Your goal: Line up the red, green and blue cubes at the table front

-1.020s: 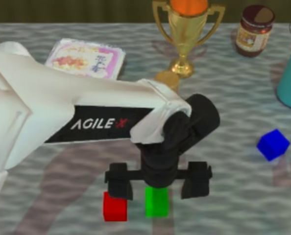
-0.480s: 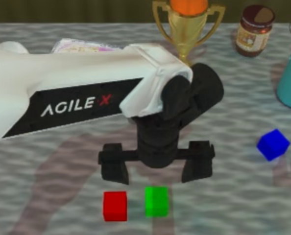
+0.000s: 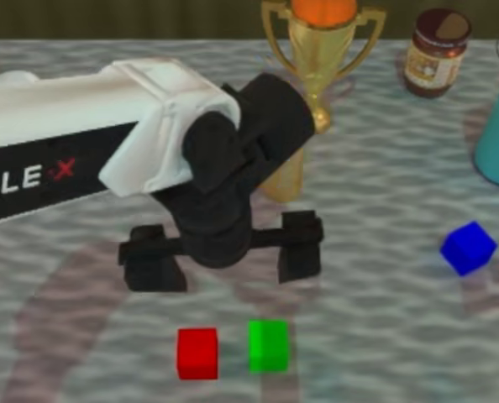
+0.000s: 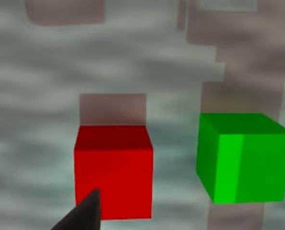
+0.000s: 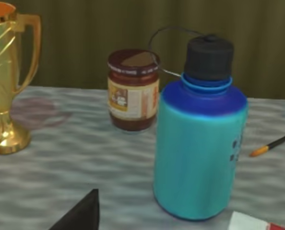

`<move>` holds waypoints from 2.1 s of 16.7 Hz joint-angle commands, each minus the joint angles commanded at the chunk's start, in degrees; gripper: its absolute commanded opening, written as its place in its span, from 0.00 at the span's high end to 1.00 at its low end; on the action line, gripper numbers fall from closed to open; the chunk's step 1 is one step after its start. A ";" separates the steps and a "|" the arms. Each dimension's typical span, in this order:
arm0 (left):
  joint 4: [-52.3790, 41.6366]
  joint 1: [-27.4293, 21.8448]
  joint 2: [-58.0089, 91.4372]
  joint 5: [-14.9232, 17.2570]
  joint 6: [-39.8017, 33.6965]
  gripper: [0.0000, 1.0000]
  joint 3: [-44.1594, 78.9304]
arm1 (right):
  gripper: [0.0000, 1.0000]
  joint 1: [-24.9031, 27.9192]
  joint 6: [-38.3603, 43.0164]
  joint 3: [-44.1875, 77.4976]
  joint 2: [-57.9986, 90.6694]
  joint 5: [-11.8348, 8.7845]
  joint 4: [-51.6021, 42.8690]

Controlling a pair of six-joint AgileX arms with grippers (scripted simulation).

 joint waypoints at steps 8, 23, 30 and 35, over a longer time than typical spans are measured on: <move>19.93 18.61 -36.57 -0.29 15.86 0.00 -30.27 | 0.00 3.92 -5.89 28.29 41.30 0.34 -21.38; 55.06 46.80 -99.36 0.90 47.13 0.00 -73.81 | 0.00 9.78 -14.16 69.35 99.10 0.22 -51.48; 55.48 47.10 -100.00 0.94 47.50 0.00 -74.18 | 0.00 9.59 -14.24 69.72 99.84 0.22 -51.54; 55.48 47.10 -100.00 0.94 47.50 0.00 -74.18 | 0.00 9.81 -14.19 65.06 103.60 0.23 -42.87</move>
